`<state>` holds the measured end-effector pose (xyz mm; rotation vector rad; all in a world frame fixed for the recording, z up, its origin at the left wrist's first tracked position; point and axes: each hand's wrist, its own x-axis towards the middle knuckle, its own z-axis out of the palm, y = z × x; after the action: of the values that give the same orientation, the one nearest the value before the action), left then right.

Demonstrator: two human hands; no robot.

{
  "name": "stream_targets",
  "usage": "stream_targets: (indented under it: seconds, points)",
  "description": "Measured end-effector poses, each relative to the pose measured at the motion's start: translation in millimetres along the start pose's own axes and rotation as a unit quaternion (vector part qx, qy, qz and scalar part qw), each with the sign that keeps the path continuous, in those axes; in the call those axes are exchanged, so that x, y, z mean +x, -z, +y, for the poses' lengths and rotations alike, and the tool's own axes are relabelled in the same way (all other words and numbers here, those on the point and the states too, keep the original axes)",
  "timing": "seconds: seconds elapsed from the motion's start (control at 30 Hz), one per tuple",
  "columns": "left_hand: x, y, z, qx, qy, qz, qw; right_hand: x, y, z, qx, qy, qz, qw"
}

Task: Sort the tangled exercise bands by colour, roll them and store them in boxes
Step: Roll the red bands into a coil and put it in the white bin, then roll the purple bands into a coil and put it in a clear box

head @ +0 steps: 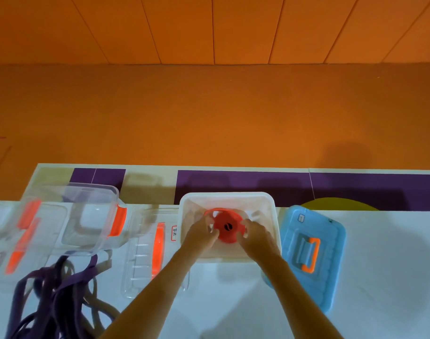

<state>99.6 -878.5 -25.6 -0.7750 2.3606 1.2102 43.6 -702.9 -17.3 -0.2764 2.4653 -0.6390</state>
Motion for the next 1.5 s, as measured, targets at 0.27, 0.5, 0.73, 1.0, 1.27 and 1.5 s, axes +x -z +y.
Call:
stream_targets:
  seconds: [0.27,0.5,0.73,1.0,1.27,1.5]
  points:
    - [-111.8,67.5,-3.8,0.325,-0.207,0.13,0.914,-74.5,10.7,-35.9,-0.058,0.14,0.078,0.985]
    - [-172.3,95.8,-84.9,0.347,-0.142,0.172,0.911,-118.3,-41.4,-87.4,-0.033,0.21,0.133,0.968]
    - [-229.6,143.9,-195.8,0.323,-0.076,0.174,0.927,-155.8,-122.1,-138.1,-0.073,0.227,0.076,0.968]
    - [-257.0,189.4,-314.1,0.265,-0.065,0.13,0.953,-208.5,-224.4,-212.2,-0.113,0.188,0.06,0.974]
    - [-263.3,195.4,-427.4,0.015,0.102,0.073,0.992,-230.8,-330.0,-256.4,-0.06,0.076,-0.081,0.992]
    - [-267.9,211.5,-468.1,-0.238,0.07,0.218,0.944,-226.1,-366.1,-248.9,-0.132,0.033,-0.083,0.987]
